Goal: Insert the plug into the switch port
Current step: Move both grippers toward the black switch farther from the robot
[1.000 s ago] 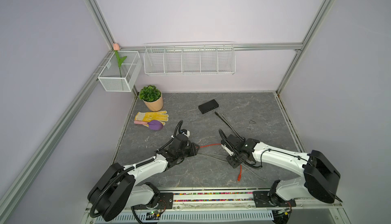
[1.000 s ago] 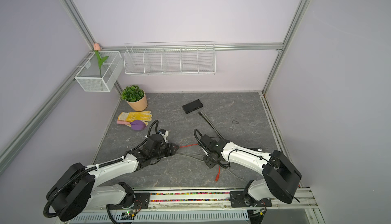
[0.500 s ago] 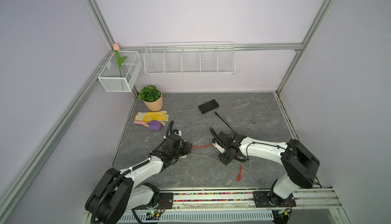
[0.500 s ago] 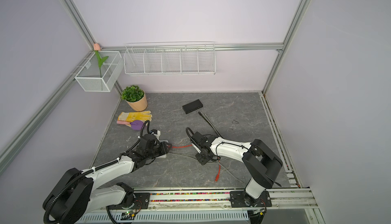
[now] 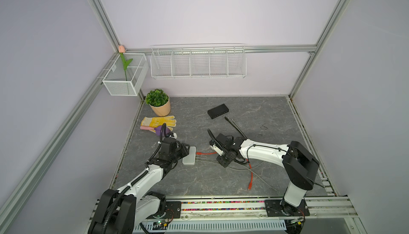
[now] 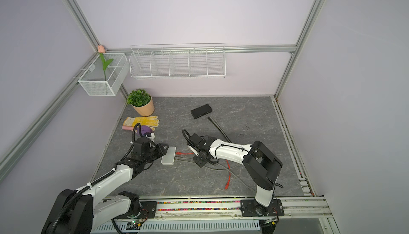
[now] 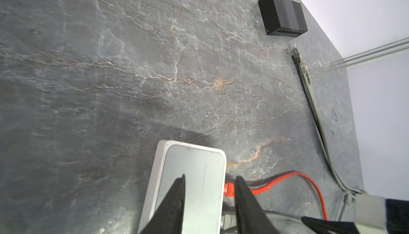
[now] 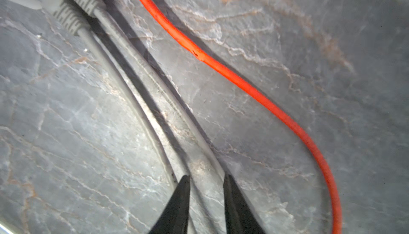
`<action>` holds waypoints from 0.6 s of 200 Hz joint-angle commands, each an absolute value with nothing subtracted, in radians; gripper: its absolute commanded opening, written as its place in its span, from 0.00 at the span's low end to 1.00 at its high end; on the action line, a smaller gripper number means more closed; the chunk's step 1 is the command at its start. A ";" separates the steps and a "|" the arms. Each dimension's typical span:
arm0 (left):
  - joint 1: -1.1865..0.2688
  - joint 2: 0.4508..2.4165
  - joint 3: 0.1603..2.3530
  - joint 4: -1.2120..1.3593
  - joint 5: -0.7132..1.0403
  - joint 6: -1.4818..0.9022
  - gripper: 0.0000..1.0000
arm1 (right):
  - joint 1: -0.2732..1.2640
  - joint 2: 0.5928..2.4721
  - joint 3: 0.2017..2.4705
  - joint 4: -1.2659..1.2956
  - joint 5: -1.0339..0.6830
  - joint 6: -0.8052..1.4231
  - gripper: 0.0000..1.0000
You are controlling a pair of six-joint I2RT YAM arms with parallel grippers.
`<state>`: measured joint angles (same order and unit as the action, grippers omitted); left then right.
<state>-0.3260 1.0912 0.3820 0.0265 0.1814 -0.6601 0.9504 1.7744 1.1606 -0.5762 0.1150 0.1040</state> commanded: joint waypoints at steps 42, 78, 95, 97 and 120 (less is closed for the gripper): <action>-0.321 1.187 0.624 -0.036 0.234 -0.536 0.49 | 0.756 1.584 1.253 -0.643 0.122 0.031 0.48; -0.321 1.437 0.888 -0.084 0.296 -0.444 0.57 | 0.598 1.628 1.346 -0.602 0.023 0.042 0.49; -0.320 1.567 1.038 -0.151 0.345 -0.418 0.57 | 0.525 1.691 1.393 -0.546 -0.058 0.063 0.49; -0.321 1.580 1.054 -0.154 0.348 -0.419 0.57 | 0.520 1.702 1.407 -0.544 -0.069 0.067 0.49; -0.320 1.698 1.141 -0.096 0.407 -0.442 0.57 | 0.428 1.831 1.512 -0.504 -0.187 0.119 0.49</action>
